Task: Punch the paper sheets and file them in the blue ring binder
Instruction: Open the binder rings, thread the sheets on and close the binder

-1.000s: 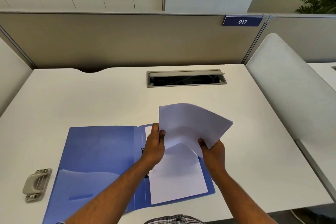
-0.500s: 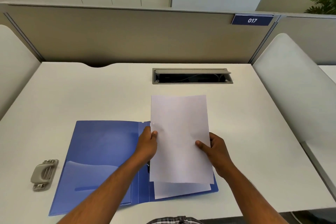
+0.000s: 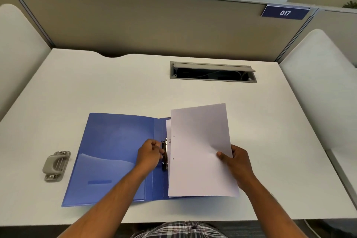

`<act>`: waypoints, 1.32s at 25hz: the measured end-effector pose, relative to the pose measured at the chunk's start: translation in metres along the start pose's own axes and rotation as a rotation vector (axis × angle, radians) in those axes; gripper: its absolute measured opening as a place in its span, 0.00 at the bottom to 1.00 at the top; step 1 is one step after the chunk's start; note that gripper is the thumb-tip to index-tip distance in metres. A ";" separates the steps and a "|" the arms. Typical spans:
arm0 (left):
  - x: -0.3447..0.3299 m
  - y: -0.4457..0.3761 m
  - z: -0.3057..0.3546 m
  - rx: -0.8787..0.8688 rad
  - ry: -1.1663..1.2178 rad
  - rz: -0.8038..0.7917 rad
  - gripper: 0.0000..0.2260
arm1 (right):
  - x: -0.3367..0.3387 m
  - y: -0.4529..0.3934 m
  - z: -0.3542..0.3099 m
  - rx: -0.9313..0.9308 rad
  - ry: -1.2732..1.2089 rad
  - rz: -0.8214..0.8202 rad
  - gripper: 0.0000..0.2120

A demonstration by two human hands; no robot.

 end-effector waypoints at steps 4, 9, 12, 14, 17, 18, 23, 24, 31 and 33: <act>0.002 -0.007 -0.003 -0.010 -0.033 0.008 0.05 | 0.003 0.003 0.005 -0.018 0.032 -0.005 0.10; -0.004 -0.013 0.014 -0.136 -0.137 0.068 0.06 | -0.008 -0.002 0.008 -0.017 0.132 -0.034 0.09; -0.014 -0.019 0.024 -0.172 -0.186 0.060 0.07 | -0.016 -0.005 0.007 -0.011 0.172 -0.027 0.13; -0.017 -0.024 0.026 -0.169 -0.219 0.059 0.06 | -0.018 -0.007 0.006 -0.002 0.191 -0.023 0.13; -0.017 -0.032 0.027 -0.151 -0.222 0.070 0.03 | -0.020 -0.008 0.004 0.003 0.205 -0.025 0.12; -0.016 -0.034 0.027 -0.143 -0.224 0.069 0.02 | -0.021 -0.008 0.003 0.008 0.209 -0.028 0.11; -0.015 -0.042 0.022 -0.084 -0.201 0.052 0.06 | -0.025 -0.006 -0.004 0.021 0.229 -0.020 0.12; -0.015 -0.043 0.021 -0.070 -0.188 0.048 0.06 | -0.025 -0.006 -0.004 0.017 0.230 -0.017 0.12; -0.017 -0.043 0.022 -0.042 -0.121 0.015 0.05 | -0.023 -0.010 -0.006 -0.012 0.244 -0.017 0.12; -0.016 -0.043 0.019 -0.049 -0.114 0.005 0.07 | -0.023 -0.010 -0.005 -0.021 0.258 -0.012 0.13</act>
Point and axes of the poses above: each hand's wrist, its own y-axis away from the middle knuckle, its own x-axis out of the back of the hand, z = x × y, the point moved 6 cm from there along -y, towards the middle knuckle, and after that the axes turned 12 degrees about x, right-handed, at the moved point
